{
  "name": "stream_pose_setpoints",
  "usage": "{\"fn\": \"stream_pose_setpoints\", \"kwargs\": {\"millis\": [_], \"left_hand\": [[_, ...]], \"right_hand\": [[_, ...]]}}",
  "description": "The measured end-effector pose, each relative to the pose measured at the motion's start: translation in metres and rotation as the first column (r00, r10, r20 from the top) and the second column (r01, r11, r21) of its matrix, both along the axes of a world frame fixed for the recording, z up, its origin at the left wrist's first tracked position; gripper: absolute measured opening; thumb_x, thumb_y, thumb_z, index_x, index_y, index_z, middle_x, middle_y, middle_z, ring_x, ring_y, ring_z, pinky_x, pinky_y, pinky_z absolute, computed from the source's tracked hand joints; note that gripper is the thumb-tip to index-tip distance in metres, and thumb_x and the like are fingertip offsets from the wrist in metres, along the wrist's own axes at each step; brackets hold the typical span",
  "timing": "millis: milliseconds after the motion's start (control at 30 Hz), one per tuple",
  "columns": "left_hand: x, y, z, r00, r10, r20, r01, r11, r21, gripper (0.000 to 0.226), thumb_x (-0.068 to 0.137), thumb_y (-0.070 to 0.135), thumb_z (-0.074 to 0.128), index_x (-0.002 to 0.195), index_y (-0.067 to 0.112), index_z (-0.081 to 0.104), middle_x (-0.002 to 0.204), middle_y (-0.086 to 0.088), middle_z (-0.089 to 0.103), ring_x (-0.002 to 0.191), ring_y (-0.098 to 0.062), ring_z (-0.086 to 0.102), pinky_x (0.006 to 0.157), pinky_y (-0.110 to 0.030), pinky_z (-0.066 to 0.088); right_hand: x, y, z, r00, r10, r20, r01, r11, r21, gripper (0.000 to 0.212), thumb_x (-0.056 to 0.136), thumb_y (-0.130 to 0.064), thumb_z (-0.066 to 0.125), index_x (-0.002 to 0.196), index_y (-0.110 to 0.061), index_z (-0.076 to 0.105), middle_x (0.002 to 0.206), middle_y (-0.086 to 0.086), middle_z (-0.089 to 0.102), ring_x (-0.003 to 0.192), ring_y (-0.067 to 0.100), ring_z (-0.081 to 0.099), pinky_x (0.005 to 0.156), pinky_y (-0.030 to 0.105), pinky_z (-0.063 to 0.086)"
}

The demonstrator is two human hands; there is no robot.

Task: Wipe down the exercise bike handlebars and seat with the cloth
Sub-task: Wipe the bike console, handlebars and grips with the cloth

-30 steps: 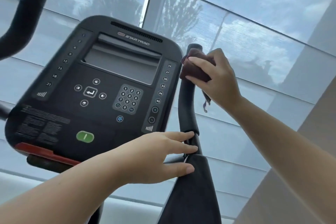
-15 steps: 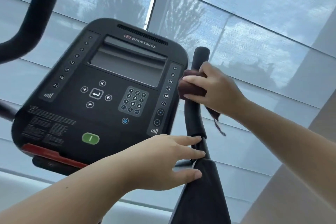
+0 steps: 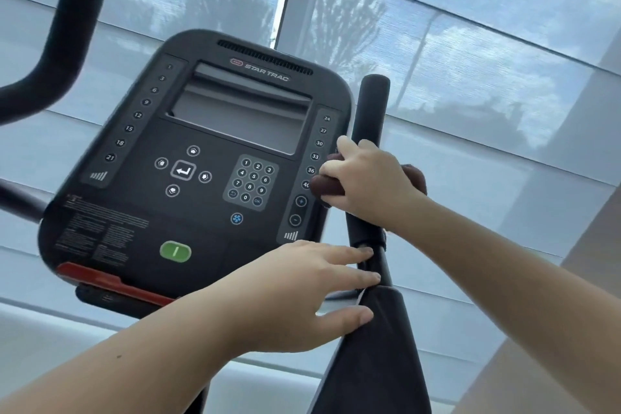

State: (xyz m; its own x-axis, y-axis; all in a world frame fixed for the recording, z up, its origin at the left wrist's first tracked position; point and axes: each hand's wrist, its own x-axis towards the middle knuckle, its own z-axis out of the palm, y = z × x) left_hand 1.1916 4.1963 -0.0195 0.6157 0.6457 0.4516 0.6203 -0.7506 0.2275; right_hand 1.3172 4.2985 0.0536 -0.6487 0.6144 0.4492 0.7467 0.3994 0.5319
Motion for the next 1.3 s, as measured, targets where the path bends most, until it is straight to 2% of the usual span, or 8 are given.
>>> {"fn": "stream_pose_setpoints", "kwargs": {"millis": [167, 333, 533, 667, 867, 1033, 1133, 1300], "left_hand": [[0.000, -0.004, 0.001, 0.999, -0.002, 0.040, -0.001, 0.996, 0.088, 0.040, 0.090, 0.046, 0.047, 0.130, 0.037, 0.048, 0.142, 0.019, 0.037, 0.126, 0.003, 0.028, 0.100, -0.007, 0.012], [0.004, -0.010, 0.004, 0.999, 0.028, 0.018, -0.030, 0.991, 0.130, 0.039, 0.089, 0.043, 0.051, 0.124, 0.027, 0.057, 0.135, 0.010, 0.049, 0.121, -0.008, 0.043, 0.102, -0.019, 0.026], [0.013, -0.018, 0.010, 0.994, 0.103, 0.020, -0.105, 0.988, 0.111, 0.035, 0.087, 0.033, 0.059, 0.120, 0.021, 0.061, 0.132, 0.009, 0.052, 0.119, -0.006, 0.045, 0.100, -0.013, 0.025], [0.019, -0.027, 0.010, 0.981, 0.190, 0.035, -0.191, 0.981, 0.031, 0.037, 0.089, 0.031, 0.055, 0.125, 0.020, 0.057, 0.136, 0.012, 0.048, 0.122, -0.003, 0.042, 0.104, -0.017, 0.027], [0.033, -0.065, 0.002, 0.939, 0.344, -0.023, -0.340, 0.935, 0.102, 0.038, 0.092, 0.024, 0.045, 0.125, 0.009, 0.056, 0.120, -0.005, 0.060, 0.108, -0.024, 0.053, 0.091, -0.038, 0.041], [0.045, -0.108, -0.008, 0.878, 0.478, 0.005, -0.469, 0.859, 0.203, 0.034, 0.082, 0.024, 0.053, 0.103, 0.004, 0.070, 0.108, -0.012, 0.067, 0.094, -0.028, 0.065, 0.076, -0.043, 0.053], [0.056, -0.128, -0.019, 0.829, 0.558, 0.040, -0.549, 0.798, 0.247, 0.039, 0.083, 0.024, 0.043, 0.098, 0.002, 0.071, 0.105, -0.013, 0.068, 0.092, -0.027, 0.066, 0.074, -0.041, 0.054], [0.081, -0.144, -0.032, 0.729, 0.675, 0.113, -0.672, 0.677, 0.300, 0.034, 0.086, 0.017, 0.043, 0.100, 0.001, 0.070, 0.106, -0.011, 0.068, 0.096, -0.027, 0.064, 0.078, -0.041, 0.053]], "right_hand": [[0.033, -0.017, 0.005, 0.905, 0.113, -0.410, -0.267, 0.901, -0.342, 0.029, 0.076, -0.037, 0.071, 0.104, -0.032, 0.066, 0.089, 0.000, 0.049, 0.081, 0.017, 0.054, 0.076, 0.030, 0.042], [0.068, -0.032, -0.002, 0.719, 0.095, -0.689, -0.562, 0.663, -0.494, 0.026, 0.071, -0.032, 0.075, 0.092, -0.044, 0.068, 0.090, -0.016, 0.062, 0.086, 0.002, 0.060, 0.079, 0.013, 0.043], [0.058, -0.019, -0.017, 0.398, 0.090, -0.913, -0.546, 0.823, -0.156, 0.027, 0.077, -0.026, 0.073, 0.095, -0.043, 0.062, 0.103, 0.001, 0.061, 0.093, 0.007, 0.057, 0.090, 0.026, 0.044], [0.065, -0.044, -0.046, 0.240, -0.038, -0.970, -0.627, 0.757, -0.185, 0.024, 0.079, -0.019, 0.072, 0.099, -0.028, 0.065, 0.107, 0.002, 0.066, 0.101, 0.016, 0.060, 0.097, 0.040, 0.045], [0.085, -0.097, -0.059, 0.508, 0.142, -0.850, -0.629, 0.736, -0.253, 0.028, 0.073, -0.038, 0.072, 0.100, -0.042, 0.065, 0.096, -0.007, 0.060, 0.093, 0.000, 0.055, 0.085, 0.012, 0.039], [0.095, -0.100, -0.044, 0.377, 0.171, -0.910, -0.659, 0.741, -0.134, 0.025, 0.073, -0.032, 0.073, 0.088, -0.049, 0.062, 0.089, -0.011, 0.060, 0.085, -0.003, 0.055, 0.076, 0.006, 0.037], [0.091, -0.107, -0.065, 0.436, 0.165, -0.885, -0.661, 0.726, -0.191, 0.025, 0.073, -0.037, 0.069, 0.095, -0.046, 0.062, 0.089, -0.011, 0.056, 0.087, -0.005, 0.052, 0.076, 0.002, 0.035], [0.102, -0.117, -0.093, 0.283, 0.121, -0.951, -0.741, 0.658, -0.137, 0.030, 0.074, -0.034, 0.068, 0.101, -0.045, 0.061, 0.092, -0.008, 0.056, 0.089, -0.005, 0.053, 0.077, 0.002, 0.037]]}}
